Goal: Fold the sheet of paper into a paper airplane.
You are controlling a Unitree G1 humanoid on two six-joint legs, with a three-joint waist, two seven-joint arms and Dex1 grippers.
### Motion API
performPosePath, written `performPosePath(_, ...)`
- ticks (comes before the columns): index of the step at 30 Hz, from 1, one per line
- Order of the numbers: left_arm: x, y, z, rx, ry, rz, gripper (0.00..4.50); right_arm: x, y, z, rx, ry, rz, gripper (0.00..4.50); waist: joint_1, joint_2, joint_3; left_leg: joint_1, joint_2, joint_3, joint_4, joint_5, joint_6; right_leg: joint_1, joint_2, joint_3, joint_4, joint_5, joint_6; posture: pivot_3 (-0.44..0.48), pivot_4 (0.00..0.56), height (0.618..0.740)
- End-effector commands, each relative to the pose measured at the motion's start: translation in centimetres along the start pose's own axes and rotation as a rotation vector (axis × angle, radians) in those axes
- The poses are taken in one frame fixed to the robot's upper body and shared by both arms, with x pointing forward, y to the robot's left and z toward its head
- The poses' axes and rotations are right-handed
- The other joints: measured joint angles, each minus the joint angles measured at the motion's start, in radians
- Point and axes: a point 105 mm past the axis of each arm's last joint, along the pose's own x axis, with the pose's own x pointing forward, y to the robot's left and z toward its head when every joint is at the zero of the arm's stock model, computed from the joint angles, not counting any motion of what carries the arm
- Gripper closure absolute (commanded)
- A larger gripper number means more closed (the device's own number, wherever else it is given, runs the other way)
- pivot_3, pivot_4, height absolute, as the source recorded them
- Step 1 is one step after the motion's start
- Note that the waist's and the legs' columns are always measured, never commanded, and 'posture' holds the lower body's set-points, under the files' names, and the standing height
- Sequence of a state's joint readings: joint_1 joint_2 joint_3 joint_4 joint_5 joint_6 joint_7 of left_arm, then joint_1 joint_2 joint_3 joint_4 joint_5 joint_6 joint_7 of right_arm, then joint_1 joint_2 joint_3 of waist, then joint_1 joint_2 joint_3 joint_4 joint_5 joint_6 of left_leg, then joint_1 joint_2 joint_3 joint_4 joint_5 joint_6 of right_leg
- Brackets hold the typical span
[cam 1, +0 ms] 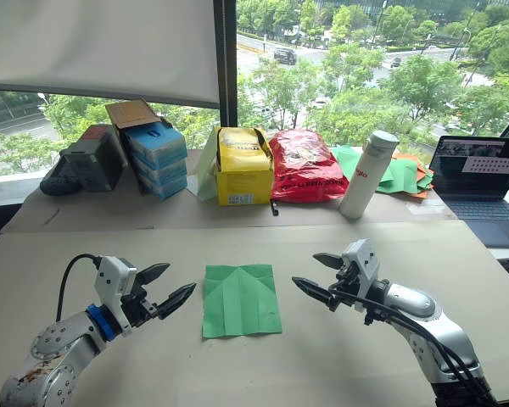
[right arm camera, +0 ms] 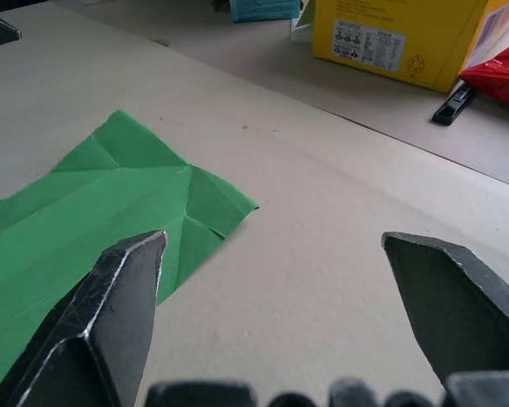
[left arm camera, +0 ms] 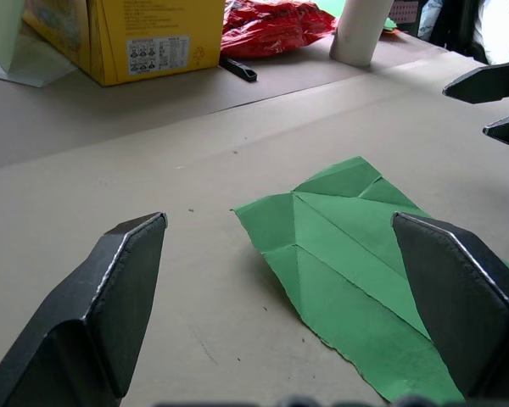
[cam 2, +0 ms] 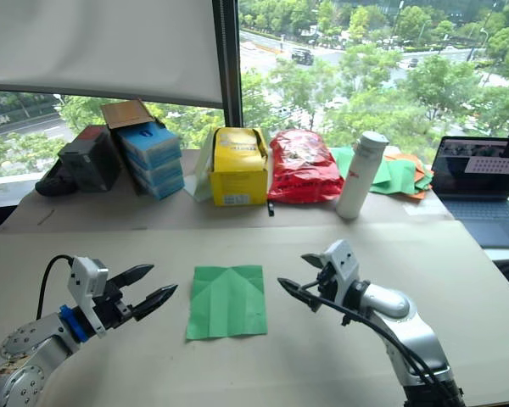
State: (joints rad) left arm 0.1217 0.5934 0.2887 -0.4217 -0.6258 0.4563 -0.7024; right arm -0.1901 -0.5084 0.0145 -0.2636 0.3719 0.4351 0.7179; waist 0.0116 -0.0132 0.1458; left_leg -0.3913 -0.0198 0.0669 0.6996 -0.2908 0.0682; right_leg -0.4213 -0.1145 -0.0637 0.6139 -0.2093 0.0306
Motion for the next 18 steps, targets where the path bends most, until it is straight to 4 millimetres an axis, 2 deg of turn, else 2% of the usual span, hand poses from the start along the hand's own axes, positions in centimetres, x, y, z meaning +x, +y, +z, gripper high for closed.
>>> performPosePath(1, 0.0, 0.0, 0.7, 0.048, -0.014, -0.006, 0.0, -0.5, -0.5, 1.2, -0.051, -0.039, -0.016, 0.02, 0.0, 0.0, 0.0, 0.0, 0.0, 0.0, 0.0, 0.0, 0.0, 0.0, 0.0, 0.0, 0.0, 0.0, 0.0, 0.0, 0.15, 0.74)
performPosePath(8, 0.3, 0.0, 0.2, 0.043, 0.005, -0.026, 0.0, -0.3, -0.5, 1.1, -0.054, -0.034, -0.02, 0.02, 0.0, 0.0, 0.0, 0.0, 0.0, 0.0, 0.0, 0.0, 0.0, 0.0, 0.0, 0.0, 0.0, 0.0, 0.0, 0.0, 0.15, 0.74)
performPosePath(11, 0.5, -0.5, 0.5, 0.013, -0.01, -0.074, 0.79, -0.3, -0.5, 1.1, -0.054, -0.033, -0.022, 0.0, 0.001, 0.0, 0.0, 0.0, 0.0, 0.0, 0.0, 0.0, 0.0, 0.0, 0.0, 0.0, 0.0, 0.0, 0.0, 0.0, 0.15, 0.74)
performPosePath(14, 1.3, -1.0, 0.4, 0.055, 0.007, -0.12, 1.78, -0.3, -0.5, 1.0, -0.051, -0.028, -0.029, 0.0, 0.001, 0.0, 0.0, 0.0, 0.0, 0.0, 0.0, 0.0, 0.0, 0.0, 0.0, 0.0, 0.0, 0.0, 0.0, 0.0, 0.15, 0.74)
performPosePath(18, 3.2, -1.7, -0.3, 0.099, 0.045, -0.177, 3.13, -0.3, -0.5, 0.8, -0.052, -0.02, -0.033, 0.0, 0.001, 0.0, 0.0, 0.0, 0.0, 0.0, 0.0, 0.0, 0.0, 0.0, 0.0, 0.0, 0.0, 0.0, 0.0, 0.0, 0.15, 0.74)
